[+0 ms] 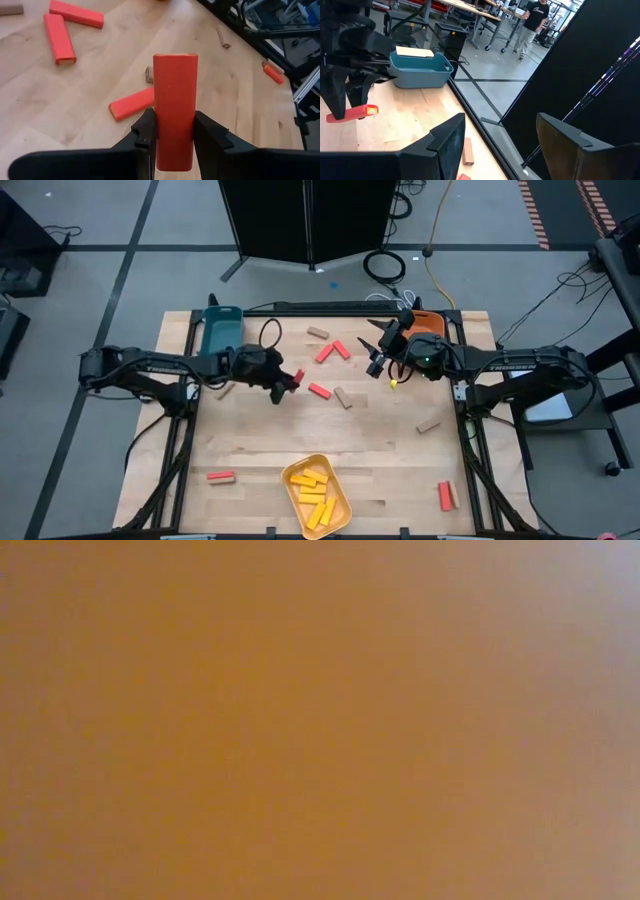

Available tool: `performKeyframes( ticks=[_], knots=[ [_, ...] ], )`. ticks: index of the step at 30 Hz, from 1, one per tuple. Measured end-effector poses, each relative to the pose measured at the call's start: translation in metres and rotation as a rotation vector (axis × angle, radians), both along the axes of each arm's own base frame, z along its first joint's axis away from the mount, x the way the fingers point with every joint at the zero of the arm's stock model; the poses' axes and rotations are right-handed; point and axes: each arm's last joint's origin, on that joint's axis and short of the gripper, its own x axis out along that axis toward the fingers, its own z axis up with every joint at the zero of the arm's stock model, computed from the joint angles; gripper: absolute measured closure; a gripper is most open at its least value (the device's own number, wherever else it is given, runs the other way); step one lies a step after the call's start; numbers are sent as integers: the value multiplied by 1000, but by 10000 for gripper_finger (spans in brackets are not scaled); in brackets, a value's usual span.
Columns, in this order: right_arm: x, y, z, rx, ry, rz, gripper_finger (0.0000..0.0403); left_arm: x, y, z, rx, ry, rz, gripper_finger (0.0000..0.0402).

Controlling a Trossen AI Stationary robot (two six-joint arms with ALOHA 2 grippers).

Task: Sort blocks
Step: Put the red block into the orange bin

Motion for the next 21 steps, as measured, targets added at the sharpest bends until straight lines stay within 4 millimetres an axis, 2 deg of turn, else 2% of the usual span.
performKeyframes(
  ticks=[10,15,18,21],
  knots=[
    [0,0,4,-30,-14,7,195,28,3,-7,-45,-200,-56,320],
    [-1,0,13,-56,-88,9,195,41,8,-12,-57,-310,-47,320],
    [-1,0,18,-66,-135,10,195,55,14,-11,-75,-375,-73,320],
    [0,0,20,-80,-150,13,195,77,20,-5,-91,-418,-122,320]
  ],
)
